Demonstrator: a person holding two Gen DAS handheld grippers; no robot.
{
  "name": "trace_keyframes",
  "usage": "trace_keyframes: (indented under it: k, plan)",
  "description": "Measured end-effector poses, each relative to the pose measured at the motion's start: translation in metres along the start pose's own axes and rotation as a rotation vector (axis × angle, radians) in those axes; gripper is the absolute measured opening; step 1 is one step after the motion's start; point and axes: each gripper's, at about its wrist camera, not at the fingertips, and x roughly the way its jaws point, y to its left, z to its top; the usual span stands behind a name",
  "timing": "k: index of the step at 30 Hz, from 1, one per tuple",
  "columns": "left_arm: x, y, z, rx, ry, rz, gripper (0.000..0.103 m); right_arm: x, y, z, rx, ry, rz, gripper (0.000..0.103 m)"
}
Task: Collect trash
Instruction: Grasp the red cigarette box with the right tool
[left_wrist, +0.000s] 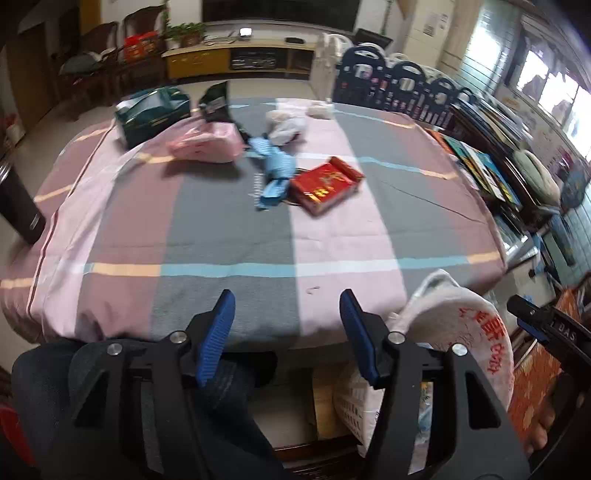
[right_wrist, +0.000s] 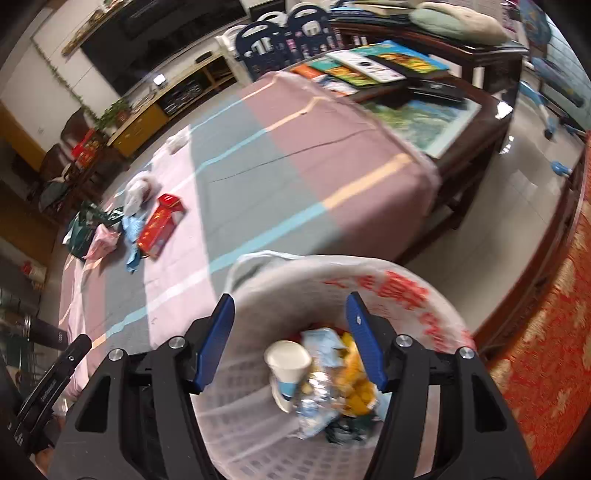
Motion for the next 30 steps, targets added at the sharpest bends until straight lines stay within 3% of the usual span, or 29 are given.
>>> trace_keyframes:
  k: [5, 8, 14, 19, 22, 27, 28, 30]
  plan:
    - [0.008, 0.055, 0.007, -0.132, -0.002, 0.066, 0.058, 0.043, 0.059, 0.018, -0.09, 0.003, 0.069, 0.062]
    - [0.01, 0.072, 0.007, -0.17, -0.01, 0.083, 0.063, 0.079, 0.094, 0.041, -0.116, 0.019, 0.104, 0.062]
    - [0.024, 0.095, 0.007, -0.217, 0.01, 0.098, 0.064, 0.154, 0.159, 0.086, -0.092, 0.102, 0.096, 0.062]
    - [0.033, 0.106, 0.01, -0.229, 0.019, 0.1, 0.068, 0.209, 0.192, 0.103, -0.038, 0.195, 0.001, 0.062]
    - [0.037, 0.117, 0.013, -0.25, 0.014, 0.107, 0.072, 0.223, 0.206, 0.108, -0.048, 0.18, -0.036, 0.068]
    - [0.049, 0.136, 0.027, -0.307, 0.014, 0.092, 0.077, 0.237, 0.239, 0.107, -0.237, 0.135, -0.132, 0.068]
    - [0.05, 0.139, 0.029, -0.316, 0.006, 0.095, 0.077, 0.238, 0.242, 0.105, -0.274, 0.128, -0.125, 0.06]
    - [0.053, 0.147, 0.035, -0.34, -0.003, 0.101, 0.077, 0.237, 0.247, 0.099, -0.335, 0.127, -0.092, 0.057]
